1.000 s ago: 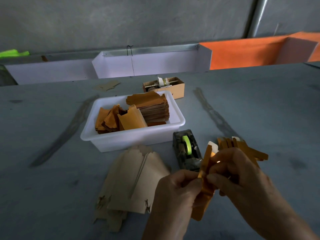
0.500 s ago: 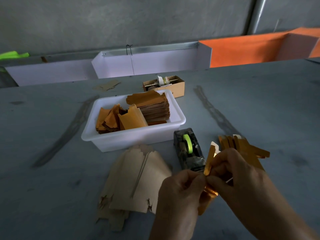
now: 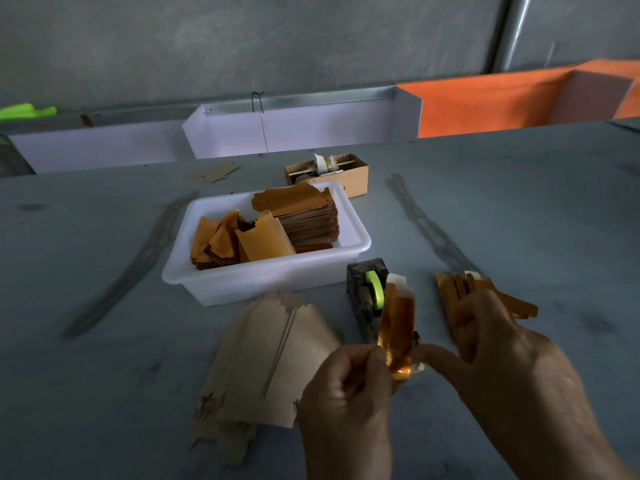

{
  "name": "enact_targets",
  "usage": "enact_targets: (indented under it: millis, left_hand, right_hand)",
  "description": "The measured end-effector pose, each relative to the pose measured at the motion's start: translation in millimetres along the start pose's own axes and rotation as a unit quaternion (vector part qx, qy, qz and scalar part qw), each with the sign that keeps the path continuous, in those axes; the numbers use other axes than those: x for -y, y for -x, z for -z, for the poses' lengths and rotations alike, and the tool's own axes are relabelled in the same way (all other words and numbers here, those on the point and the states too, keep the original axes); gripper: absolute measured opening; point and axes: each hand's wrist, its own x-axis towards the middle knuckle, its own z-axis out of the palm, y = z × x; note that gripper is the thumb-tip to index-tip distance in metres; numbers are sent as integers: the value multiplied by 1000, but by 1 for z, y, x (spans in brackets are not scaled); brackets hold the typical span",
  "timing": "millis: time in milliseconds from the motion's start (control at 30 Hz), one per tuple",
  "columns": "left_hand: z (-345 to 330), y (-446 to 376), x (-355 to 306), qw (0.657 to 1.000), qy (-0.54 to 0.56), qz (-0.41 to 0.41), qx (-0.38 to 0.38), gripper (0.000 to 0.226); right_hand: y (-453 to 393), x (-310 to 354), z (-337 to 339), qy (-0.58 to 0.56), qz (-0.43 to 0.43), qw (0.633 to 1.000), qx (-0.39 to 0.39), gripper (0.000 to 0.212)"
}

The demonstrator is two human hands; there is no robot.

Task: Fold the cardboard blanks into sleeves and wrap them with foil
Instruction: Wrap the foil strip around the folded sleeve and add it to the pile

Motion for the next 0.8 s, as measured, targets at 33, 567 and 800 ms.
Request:
enact_targets:
  millis: [33,567,800]
  left_hand:
    - [1,-1,0,1000,2,1,1,19]
    - [11,-13,8,974,-19,182,131,14]
    - [49,-44,24,783,-618,-60,-40,46]
  right_hand:
    - [-1,-5,-1,-49,-3,999,2,45]
    - [-18,-40,-38,-412,-77,888,190,27]
    - [-73,-94,-38,-264,-168,950,-12,16]
